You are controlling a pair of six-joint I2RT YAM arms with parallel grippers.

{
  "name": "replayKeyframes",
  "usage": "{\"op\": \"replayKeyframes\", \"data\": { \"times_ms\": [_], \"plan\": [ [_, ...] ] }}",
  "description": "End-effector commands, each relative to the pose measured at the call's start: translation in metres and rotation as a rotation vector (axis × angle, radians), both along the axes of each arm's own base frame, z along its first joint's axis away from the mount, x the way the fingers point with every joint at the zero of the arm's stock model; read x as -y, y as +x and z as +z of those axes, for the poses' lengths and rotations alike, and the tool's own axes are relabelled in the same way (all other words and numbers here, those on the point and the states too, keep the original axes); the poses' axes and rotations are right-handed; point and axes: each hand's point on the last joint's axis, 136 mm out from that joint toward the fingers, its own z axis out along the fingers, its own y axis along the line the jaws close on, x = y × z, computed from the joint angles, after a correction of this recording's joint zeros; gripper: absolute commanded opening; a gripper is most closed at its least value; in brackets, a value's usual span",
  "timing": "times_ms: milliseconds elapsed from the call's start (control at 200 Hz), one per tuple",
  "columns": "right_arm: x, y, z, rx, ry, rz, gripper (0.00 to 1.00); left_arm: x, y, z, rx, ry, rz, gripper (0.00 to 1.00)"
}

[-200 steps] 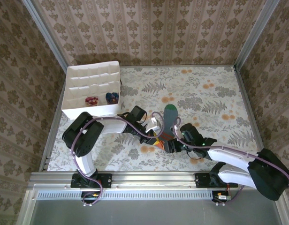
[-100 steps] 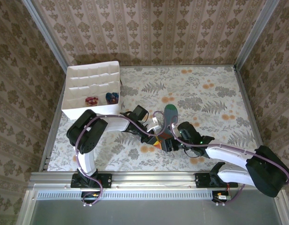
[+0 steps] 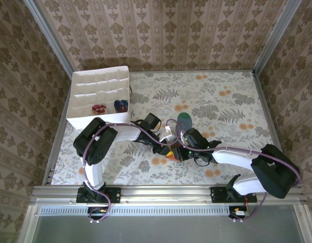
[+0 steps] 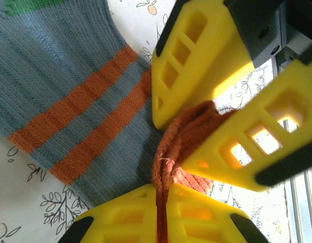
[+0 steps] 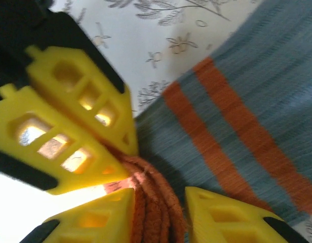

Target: Roll the socks

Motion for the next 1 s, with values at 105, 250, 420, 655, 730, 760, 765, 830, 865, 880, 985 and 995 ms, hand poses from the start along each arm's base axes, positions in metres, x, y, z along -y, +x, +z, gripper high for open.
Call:
{"op": "replayKeyframes", "data": {
  "times_ms": [105,250,420,655,730,760,765,830,865,880,985,995],
  "plan": [
    [0.041,-0.002,-0.019,-0.073,-0.185,-0.2,0.44,-0.013,-0.001,-0.014,0.063,0.035,0.007,0.0],
    [0.048,-0.009,-0.027,-0.107,-0.205,-0.227,0.47,-0.015,0.001,-0.012,0.126,0.018,-0.002,0.0],
    [0.049,-0.013,-0.03,-0.133,-0.222,-0.22,0.46,-0.018,0.004,0.001,0.285,-0.036,-0.041,0.09],
    [0.052,-0.018,-0.039,-0.166,-0.249,-0.218,0.45,-0.031,0.013,0.031,0.614,-0.11,-0.082,0.18],
    [0.05,-0.019,-0.04,-0.173,-0.248,-0.21,0.44,-0.035,0.009,0.04,0.683,-0.142,-0.106,0.22],
    [0.05,-0.019,-0.04,-0.175,-0.246,-0.207,0.43,-0.035,0.007,0.042,0.71,-0.156,-0.114,0.23],
    [0.05,-0.019,-0.04,-0.175,-0.246,-0.206,0.43,-0.035,0.007,0.042,0.714,-0.159,-0.115,0.23],
    [0.05,-0.019,-0.041,-0.176,-0.247,-0.201,0.43,-0.035,0.001,0.045,0.776,-0.19,-0.145,0.24],
    [0.05,-0.02,-0.041,-0.176,-0.249,-0.199,0.43,-0.034,-0.002,0.043,0.815,-0.195,-0.166,0.24],
    [0.05,-0.02,-0.041,-0.177,-0.249,-0.198,0.42,-0.034,-0.003,0.043,0.833,-0.193,-0.176,0.24],
    [0.05,-0.021,-0.043,-0.182,-0.254,-0.191,0.41,-0.03,-0.008,0.033,0.963,-0.139,-0.242,0.22],
    [0.05,-0.021,-0.043,-0.184,-0.254,-0.191,0.41,-0.029,-0.008,0.031,0.972,-0.133,-0.25,0.22]
  ]
}}
